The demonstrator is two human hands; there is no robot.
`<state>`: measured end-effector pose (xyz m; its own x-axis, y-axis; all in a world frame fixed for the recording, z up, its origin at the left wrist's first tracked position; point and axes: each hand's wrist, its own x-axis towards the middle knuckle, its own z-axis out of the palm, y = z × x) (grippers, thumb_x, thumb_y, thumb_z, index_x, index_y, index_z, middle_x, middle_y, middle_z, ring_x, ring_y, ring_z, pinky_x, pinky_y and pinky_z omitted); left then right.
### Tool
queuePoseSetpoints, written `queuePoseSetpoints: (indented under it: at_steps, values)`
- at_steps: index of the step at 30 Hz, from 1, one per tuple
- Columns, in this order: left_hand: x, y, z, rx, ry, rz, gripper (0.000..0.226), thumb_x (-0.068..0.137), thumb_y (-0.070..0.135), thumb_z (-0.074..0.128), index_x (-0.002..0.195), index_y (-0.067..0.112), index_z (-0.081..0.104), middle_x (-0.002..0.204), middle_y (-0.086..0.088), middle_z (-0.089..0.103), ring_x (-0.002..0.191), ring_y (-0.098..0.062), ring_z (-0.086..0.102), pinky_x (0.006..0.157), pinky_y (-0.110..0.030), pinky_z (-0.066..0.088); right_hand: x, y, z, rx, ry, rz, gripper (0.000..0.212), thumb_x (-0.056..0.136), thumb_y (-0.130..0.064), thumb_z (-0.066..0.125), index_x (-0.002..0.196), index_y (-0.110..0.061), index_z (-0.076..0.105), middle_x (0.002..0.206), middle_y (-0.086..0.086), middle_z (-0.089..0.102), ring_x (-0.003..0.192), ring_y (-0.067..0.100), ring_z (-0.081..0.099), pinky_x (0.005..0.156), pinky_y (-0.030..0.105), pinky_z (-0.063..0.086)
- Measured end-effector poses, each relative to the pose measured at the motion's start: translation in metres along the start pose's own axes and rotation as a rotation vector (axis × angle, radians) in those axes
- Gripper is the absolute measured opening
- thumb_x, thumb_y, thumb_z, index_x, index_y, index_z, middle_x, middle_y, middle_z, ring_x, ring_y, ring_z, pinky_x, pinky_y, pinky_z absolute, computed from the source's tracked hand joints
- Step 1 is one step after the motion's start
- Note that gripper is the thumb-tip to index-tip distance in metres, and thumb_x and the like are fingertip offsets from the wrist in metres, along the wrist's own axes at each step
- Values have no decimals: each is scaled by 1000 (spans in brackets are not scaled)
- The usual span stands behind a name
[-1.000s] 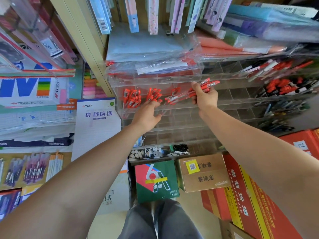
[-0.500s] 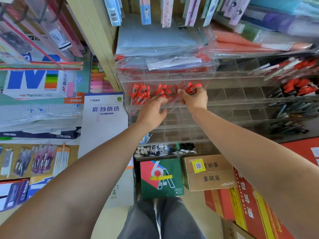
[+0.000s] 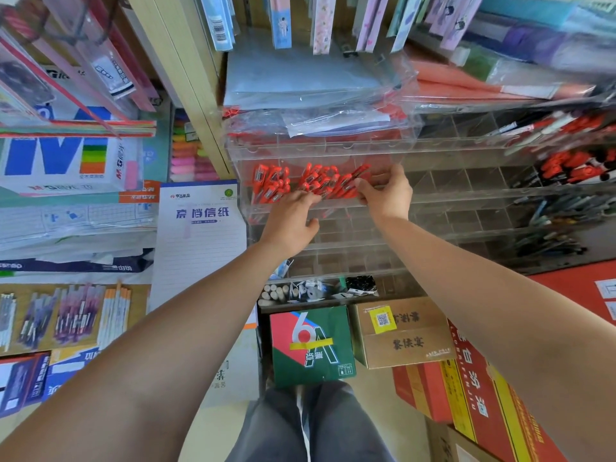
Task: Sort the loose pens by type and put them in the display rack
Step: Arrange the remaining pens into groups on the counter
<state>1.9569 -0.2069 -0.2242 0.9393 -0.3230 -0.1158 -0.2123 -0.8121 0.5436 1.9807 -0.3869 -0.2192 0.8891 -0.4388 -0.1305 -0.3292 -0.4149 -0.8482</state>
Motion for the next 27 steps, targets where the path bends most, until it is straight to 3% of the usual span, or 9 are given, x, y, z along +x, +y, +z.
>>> queuePoseSetpoints:
  at_steps: [3,6,10,13,16,18,22,24,27]
  values:
    - [-3,-4,2,133,-102,26,60,94,25,55,148,12,31,153,-7,34,142,-22,28,118,-37,20,-8,4,-3,-101,-22,-79,5,83,-18,73,86,-14,72,84,1,71,76,14,65,79,27,53]
    - [-7,-10,3,210,-186,61,69,96,27,52,152,11,17,160,-8,13,148,-21,11,120,-35,9,-23,11,1,-196,-40,-215,17,85,-8,65,101,-8,71,102,7,68,79,10,56,73,9,41]
    - [-10,-17,5,258,-259,81,71,97,28,50,153,11,11,161,-7,-2,149,-21,-1,120,-36,7,-37,20,10,-265,55,-375,41,81,-4,63,121,-2,53,123,14,53,103,23,55,88,32,47]
    - [-11,-19,8,271,-258,90,71,96,29,50,153,11,10,161,-7,-5,149,-21,-4,121,-38,6,-41,24,14,-391,-103,-432,63,87,-6,57,146,-6,34,152,10,34,132,27,43,106,37,38]
    - [-14,-18,9,287,-268,78,71,96,29,50,153,12,10,161,-7,-9,148,-22,-7,120,-41,6,-43,26,15,-448,-233,-387,76,90,-4,53,154,-13,12,162,1,9,123,26,52,89,35,51]
    - [-17,-14,10,305,-258,64,69,96,28,50,153,12,13,161,-7,-11,148,-22,-9,119,-41,4,-43,29,14,-459,-262,-402,80,90,-3,53,154,-13,7,162,0,2,129,25,47,83,33,53]
    - [-23,-7,10,261,-200,22,63,96,27,51,151,14,22,161,-8,-4,149,-23,-3,118,-39,3,-47,36,11,-443,-201,-522,75,84,3,55,151,-7,22,160,8,14,144,26,24,108,32,34]
    - [-32,-4,10,208,-144,-3,57,96,25,52,148,14,31,161,-9,5,148,-25,6,119,-37,7,-55,36,10,-402,-145,-592,67,79,5,52,143,-4,36,151,14,32,139,29,32,111,36,30]
    - [-53,-5,8,149,-48,-59,47,94,22,55,139,13,46,156,-11,26,142,-28,27,116,-39,24,-72,33,14,-380,-209,-663,52,77,5,50,128,-2,49,126,14,52,115,29,49,99,41,42]
